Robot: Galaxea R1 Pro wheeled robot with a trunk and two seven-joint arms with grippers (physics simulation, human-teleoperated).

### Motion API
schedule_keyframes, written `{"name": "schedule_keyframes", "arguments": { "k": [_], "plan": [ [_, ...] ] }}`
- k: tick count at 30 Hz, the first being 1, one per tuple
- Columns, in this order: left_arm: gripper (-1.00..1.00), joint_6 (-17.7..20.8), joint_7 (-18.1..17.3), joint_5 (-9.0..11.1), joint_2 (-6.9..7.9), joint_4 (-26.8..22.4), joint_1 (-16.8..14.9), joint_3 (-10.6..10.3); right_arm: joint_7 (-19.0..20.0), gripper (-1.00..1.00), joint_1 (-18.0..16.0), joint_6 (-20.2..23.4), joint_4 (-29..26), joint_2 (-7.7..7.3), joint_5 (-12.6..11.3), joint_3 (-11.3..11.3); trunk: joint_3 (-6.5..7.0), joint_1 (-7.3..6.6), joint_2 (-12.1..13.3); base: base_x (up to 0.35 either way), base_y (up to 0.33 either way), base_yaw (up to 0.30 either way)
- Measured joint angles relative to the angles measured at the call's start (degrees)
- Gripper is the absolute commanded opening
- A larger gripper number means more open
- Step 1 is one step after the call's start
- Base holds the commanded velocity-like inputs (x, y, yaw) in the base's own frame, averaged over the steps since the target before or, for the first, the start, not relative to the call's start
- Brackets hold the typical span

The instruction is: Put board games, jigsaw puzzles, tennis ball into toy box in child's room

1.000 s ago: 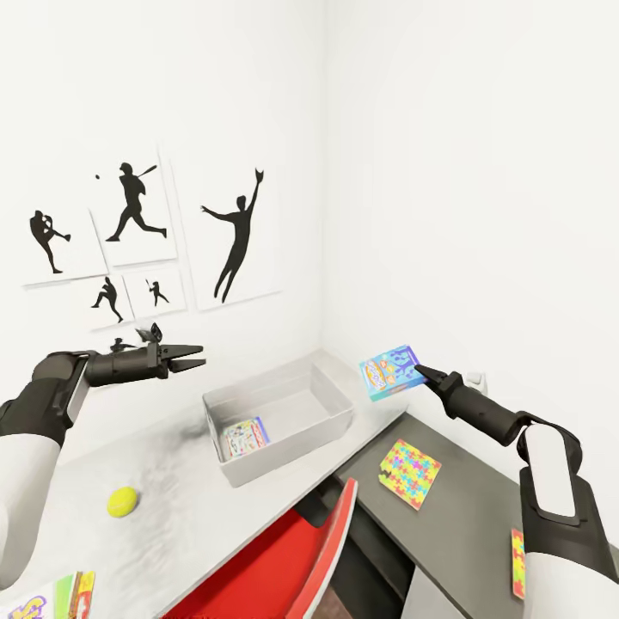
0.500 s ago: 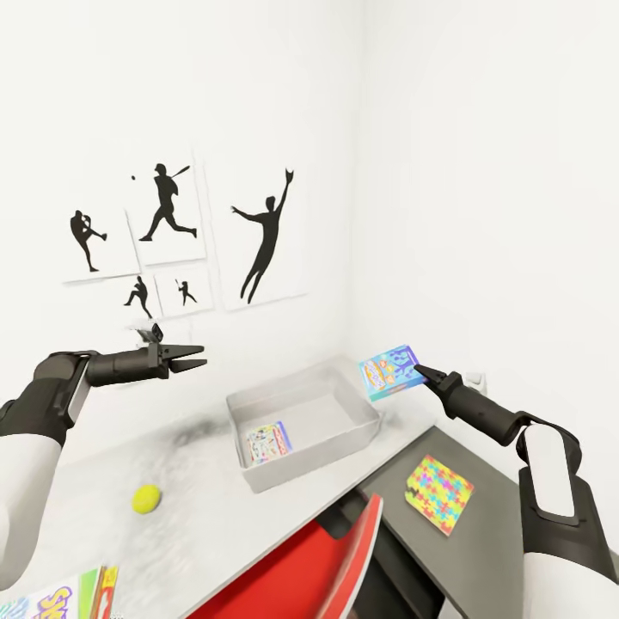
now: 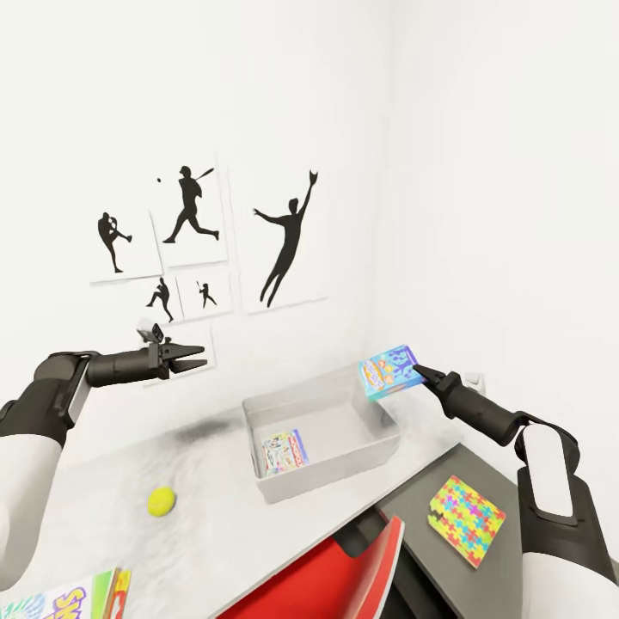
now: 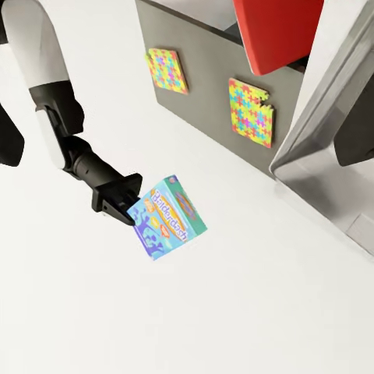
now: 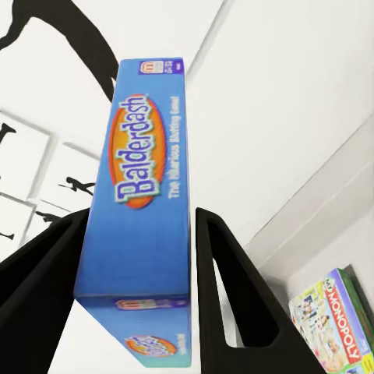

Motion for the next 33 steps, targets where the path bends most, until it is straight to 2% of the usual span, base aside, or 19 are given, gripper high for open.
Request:
{"name": "schedule_keyframes", "arguments": {
  "k": [19,33],
  "plan": [
    [1.00,0.0,0.0,0.0,-0.10,0.0,0.0,-0.1,0.0,-1.00,0.0,0.1,0.1,-0.25,0.0,0.0,0.06,0.00,0.0,0.061,-0.052,0.023],
    [1.00,0.0,0.0,-0.1,-0.02,0.0,0.1,0.0,0.0,-1.00,0.0,0.0,0.0,0.08,-0.1,0.1,0.06,-0.01,0.0,0.022,0.009,0.000]
  ]
}}
